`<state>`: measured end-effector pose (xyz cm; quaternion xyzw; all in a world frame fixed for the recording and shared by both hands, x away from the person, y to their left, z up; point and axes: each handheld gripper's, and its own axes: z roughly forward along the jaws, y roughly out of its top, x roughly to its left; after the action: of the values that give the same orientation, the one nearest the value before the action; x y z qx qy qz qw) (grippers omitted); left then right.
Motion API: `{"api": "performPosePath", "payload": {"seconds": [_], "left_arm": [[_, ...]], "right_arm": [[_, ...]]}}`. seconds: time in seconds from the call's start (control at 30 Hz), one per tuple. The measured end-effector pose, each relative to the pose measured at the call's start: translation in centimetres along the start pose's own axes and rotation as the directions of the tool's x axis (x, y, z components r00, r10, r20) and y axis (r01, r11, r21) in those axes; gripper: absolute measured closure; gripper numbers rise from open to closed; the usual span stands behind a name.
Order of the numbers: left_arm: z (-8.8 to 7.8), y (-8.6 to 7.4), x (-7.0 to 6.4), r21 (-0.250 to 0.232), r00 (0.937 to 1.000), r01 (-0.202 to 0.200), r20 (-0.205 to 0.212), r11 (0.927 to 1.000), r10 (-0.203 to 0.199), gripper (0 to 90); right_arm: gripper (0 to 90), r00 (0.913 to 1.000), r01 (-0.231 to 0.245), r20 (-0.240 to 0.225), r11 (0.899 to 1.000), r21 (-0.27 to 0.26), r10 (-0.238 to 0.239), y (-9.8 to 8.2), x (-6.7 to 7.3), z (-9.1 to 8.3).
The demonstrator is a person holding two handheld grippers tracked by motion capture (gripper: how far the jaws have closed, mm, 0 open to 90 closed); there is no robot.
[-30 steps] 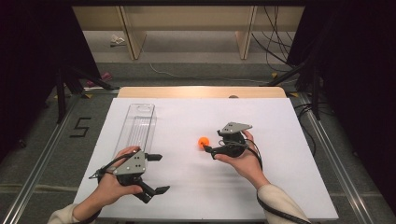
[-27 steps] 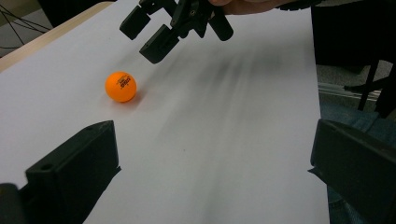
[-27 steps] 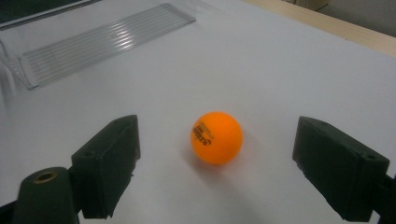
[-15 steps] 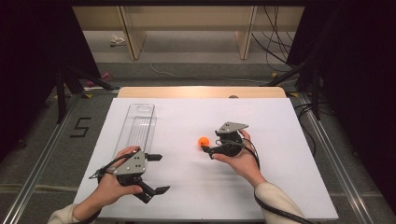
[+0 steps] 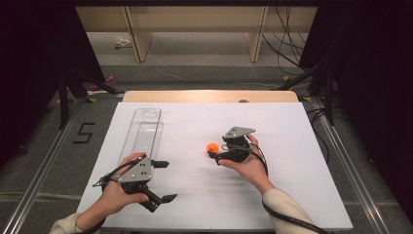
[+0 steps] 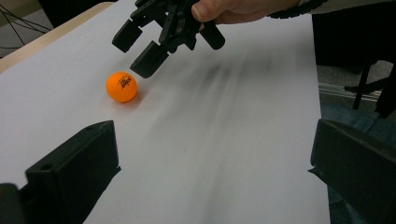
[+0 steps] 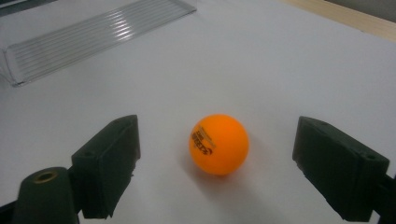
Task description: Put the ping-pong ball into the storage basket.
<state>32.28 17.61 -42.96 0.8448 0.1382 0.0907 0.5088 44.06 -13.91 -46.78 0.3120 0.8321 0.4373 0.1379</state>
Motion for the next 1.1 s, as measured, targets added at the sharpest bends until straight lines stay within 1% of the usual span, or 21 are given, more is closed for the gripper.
{"api": "performPosePath", "payload": {"seconds": [0.5,1.1], "left_arm": [[0.0,0.0,0.0,-0.001,1.0000,0.001,0.001,1.0000,-0.001,0.7],[0.0,0.0,0.0,-0.005,1.0000,0.002,0.002,1.0000,-0.002,0.7]], "right_arm": [[16.0,1.0000,-0.002,-0.003,1.000,0.023,0.002,0.0,-0.2,1.3],[16.1,1.0000,-0.005,0.008,0.998,0.064,0.005,-0.1,-0.4,3.3]]}}
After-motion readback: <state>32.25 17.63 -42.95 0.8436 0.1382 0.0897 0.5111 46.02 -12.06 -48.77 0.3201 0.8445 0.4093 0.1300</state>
